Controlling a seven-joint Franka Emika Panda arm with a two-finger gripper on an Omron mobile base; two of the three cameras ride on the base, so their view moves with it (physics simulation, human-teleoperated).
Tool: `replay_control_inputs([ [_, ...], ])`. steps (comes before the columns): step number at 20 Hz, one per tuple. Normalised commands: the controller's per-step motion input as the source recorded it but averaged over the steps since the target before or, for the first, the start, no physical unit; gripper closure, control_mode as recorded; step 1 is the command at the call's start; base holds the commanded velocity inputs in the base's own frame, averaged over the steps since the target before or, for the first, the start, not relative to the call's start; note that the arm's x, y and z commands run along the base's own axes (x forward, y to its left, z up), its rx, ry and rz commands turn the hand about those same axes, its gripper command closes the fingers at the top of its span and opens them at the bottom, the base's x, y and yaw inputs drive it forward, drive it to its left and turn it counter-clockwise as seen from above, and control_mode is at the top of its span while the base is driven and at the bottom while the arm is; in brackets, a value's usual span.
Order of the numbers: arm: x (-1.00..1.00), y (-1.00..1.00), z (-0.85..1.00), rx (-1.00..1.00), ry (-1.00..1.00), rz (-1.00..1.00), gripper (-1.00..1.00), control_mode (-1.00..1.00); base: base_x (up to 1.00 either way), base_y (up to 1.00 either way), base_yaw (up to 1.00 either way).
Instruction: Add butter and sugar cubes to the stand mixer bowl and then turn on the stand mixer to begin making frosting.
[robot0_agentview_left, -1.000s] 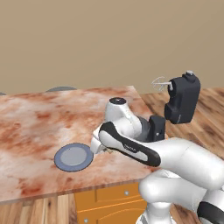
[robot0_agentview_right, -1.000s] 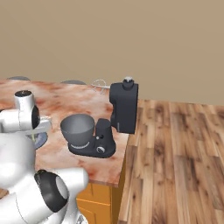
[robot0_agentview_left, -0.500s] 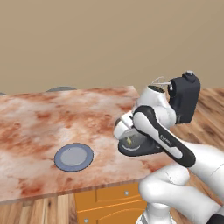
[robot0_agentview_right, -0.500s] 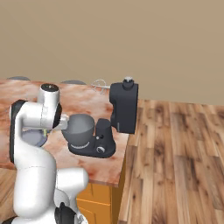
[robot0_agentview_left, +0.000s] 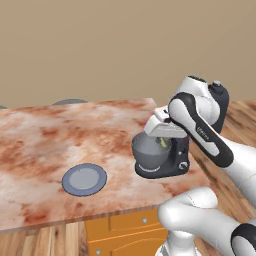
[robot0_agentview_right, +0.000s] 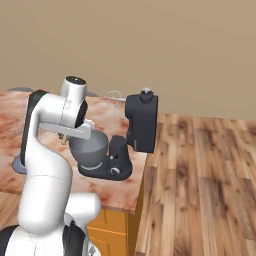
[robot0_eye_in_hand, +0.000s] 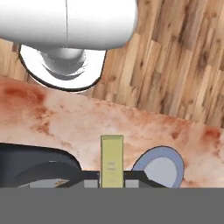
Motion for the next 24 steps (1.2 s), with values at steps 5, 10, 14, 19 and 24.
replay_control_inputs([
  [5,0.37,-0.02,-0.44,-0.26,-0.1,-0.21,1.0,-1.0,0.0,0.0,0.0],
  [10,0.45,0.02,-0.3,-0.25,-0.16,-0.16,1.0,-1.0,0.0,0.0,0.0],
  [14,0.48,0.0,-0.03,-0.07,-0.01,-0.12,1.0,-1.0,0.0,0.0,0.0],
  [19,0.49,0.0,-0.03,-0.01,0.01,-0.1,1.0,-1.0,0.0,0.0,0.0],
  [24,0.43,0.0,-0.3,-0.02,0.1,-0.08,1.0,-1.0,0.0,0.0,0.0],
])
